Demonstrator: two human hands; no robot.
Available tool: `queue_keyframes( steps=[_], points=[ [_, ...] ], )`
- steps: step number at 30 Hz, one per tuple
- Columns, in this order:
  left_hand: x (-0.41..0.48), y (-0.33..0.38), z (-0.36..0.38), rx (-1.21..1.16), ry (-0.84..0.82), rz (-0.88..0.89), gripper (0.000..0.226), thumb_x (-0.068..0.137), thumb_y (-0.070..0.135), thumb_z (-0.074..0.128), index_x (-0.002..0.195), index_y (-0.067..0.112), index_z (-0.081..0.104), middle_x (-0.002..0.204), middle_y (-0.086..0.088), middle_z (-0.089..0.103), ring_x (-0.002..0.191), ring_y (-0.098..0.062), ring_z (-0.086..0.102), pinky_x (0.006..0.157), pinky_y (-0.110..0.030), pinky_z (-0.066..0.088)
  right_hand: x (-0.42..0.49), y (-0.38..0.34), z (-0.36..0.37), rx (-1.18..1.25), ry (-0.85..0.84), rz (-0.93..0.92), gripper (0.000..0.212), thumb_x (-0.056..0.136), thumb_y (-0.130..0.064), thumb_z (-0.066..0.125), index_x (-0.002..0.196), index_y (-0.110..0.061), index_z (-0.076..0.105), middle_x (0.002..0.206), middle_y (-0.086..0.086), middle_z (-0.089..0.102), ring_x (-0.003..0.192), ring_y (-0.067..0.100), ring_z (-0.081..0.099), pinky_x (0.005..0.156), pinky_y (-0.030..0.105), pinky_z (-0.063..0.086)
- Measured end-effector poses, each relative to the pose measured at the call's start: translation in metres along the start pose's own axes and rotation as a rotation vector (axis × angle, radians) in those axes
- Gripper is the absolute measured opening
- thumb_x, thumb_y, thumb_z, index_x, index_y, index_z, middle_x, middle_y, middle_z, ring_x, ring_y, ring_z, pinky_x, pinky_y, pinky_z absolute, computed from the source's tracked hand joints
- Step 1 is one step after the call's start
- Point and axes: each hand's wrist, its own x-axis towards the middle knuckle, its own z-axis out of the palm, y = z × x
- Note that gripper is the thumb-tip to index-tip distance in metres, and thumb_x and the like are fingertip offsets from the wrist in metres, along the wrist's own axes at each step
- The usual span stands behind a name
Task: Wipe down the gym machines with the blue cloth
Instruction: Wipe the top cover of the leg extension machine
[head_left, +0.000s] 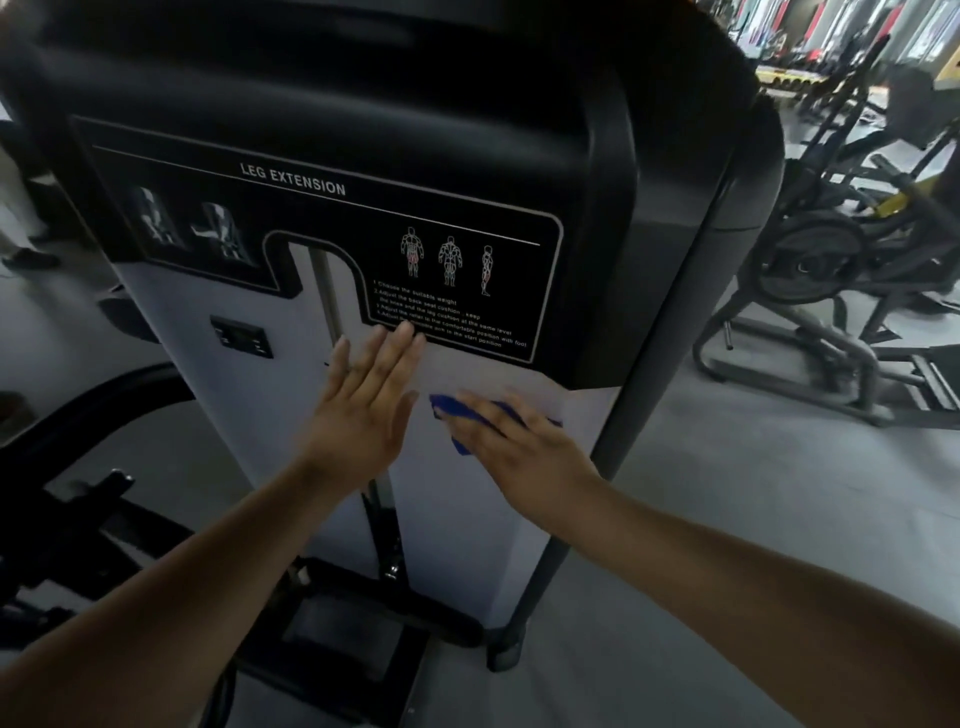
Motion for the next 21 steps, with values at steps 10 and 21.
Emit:
queue_keyframes(
  steps=[10, 21],
  points=[
    [0.013, -0.059, -0.007, 0.052, 0.07, 0.195, 0.069, 0.115, 0.022, 0.053, 0.175, 0.019, 0.019, 0.183, 0.0, 0.016, 0.169, -0.022, 0.017, 0.134, -0.06, 0.015, 0.048, -0.026, 0.019, 0.084, -0.047, 0.016, 0.072, 0.106, -0.008, 0.045, 0.173, -0.013, 0.019, 0.181, -0.003, 0.017, 0.168, 0.018, 0.007, 0.135, 0.05, -0.011],
    [0.027, -0.085, -0.008, 0.016, 0.108, 0.253, 0.08, 0.107, 0.015, 0.065, 0.175, 0.021, 0.023, 0.183, 0.005, 0.014, 0.17, -0.022, 0.011, 0.134, -0.06, 0.012, 0.062, -0.071, 0.061, 0.064, -0.118, -0.052, 0.08, 0.107, -0.012, 0.047, 0.174, -0.015, 0.003, 0.182, -0.005, 0.01, 0.168, 0.017, 0.007, 0.137, 0.043, -0.001]
  ],
)
